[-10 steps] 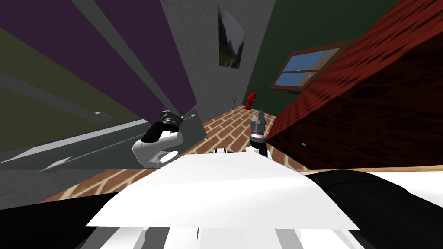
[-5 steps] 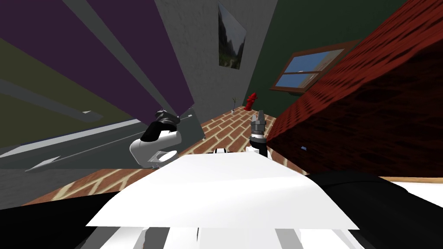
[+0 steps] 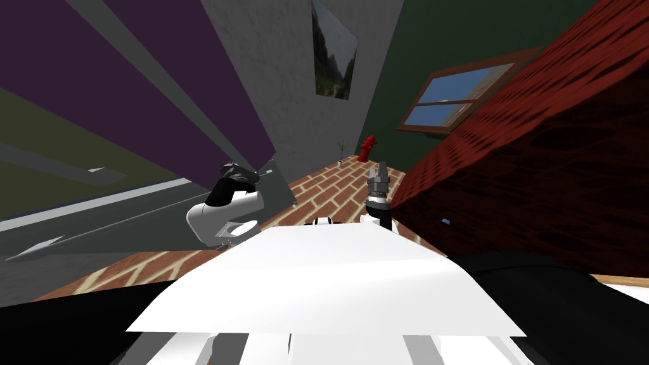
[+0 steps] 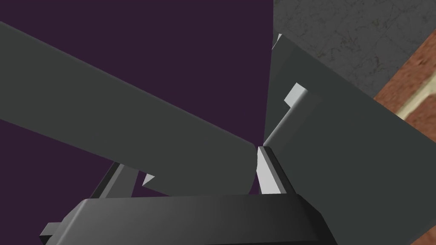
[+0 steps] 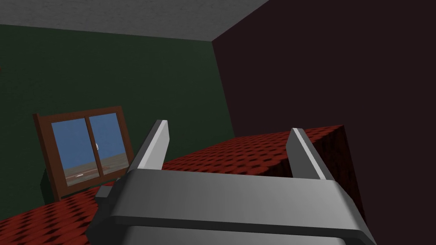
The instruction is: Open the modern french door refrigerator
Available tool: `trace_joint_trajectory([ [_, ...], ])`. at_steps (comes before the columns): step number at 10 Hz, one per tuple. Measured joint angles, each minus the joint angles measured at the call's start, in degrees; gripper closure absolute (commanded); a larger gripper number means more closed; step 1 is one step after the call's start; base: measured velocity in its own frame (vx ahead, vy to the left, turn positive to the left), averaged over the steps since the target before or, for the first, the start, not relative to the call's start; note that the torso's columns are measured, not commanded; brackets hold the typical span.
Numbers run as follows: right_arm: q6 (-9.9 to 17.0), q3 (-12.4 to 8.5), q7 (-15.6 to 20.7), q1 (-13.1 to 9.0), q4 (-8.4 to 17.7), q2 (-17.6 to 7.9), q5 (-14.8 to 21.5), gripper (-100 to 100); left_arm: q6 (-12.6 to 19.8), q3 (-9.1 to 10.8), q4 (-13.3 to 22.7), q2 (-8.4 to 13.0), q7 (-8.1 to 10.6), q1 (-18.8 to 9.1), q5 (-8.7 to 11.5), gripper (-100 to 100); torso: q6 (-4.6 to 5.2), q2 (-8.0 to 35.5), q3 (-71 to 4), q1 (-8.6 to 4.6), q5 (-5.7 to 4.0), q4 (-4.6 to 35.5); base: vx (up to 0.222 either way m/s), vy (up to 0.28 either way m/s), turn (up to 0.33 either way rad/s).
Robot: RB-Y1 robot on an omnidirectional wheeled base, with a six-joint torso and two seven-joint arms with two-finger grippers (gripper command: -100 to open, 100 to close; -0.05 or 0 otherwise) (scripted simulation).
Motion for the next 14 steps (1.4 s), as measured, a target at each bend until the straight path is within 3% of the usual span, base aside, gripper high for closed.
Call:
trace_joint_trajectory([
  [3, 0.0, 0.0, 0.0, 0.0, 0.0, 0.0, 0.0, 0, 1.3, 1.47, -0.2, 0.5, 1.59, -0.2, -2.7, 100, 0.17, -0.1, 0.0, -0.45, -0.13, -0.1, 0.102, -0.183, 0.039],
  [4, 0.0, 0.0, 0.0, 0.0, 0.0, 0.0, 0.0, 0, 1.5, 1.74, -0.1, 0.5, 2.10, -0.3, -3.7, -100, 0.20, -0.1, -0.1, -0.34, -0.15, 0.0, 0.021, -0.060, -0.066],
  [7, 0.0, 0.0, 0.0, 0.0, 0.0, 0.0, 0.0, 0, 5.9, 1.33, 0.2, 3.6, 3.01, -3.0, -4.5, -100, -0.11, 0.4, 0.2, 0.31, 0.01, 0.2, -0.055, 0.032, -0.114],
  [9, 0.0, 0.0, 0.0, 0.0, 0.0, 0.0, 0.0, 0, 8.9, 1.11, 0.1, 5.0, 3.35, -4.4, -5.3, -100, -0.06, 0.2, 0.1, -0.08, -0.15, 0.2, -0.041, 0.031, -0.062],
  [13, 0.0, 0.0, 0.0, 0.0, 0.0, 0.0, 0.0, 0, 17.3, 1.16, 0.2, 9.9, 4.87, -8.2, -6.9, -100, 0.33, 0.0, -0.1, -0.84, -0.71, 0.4, -0.049, 0.025, -0.092],
  [14, 0.0, 0.0, 0.0, 0.0, 0.0, 0.0, 0.0, 0, 19.1, 1.52, 0.4, 10.9, 4.82, -9.3, -6.5, -100, 0.32, 0.0, -0.2, -0.88, -0.86, 0.5, -0.030, 0.001, -0.064],
])
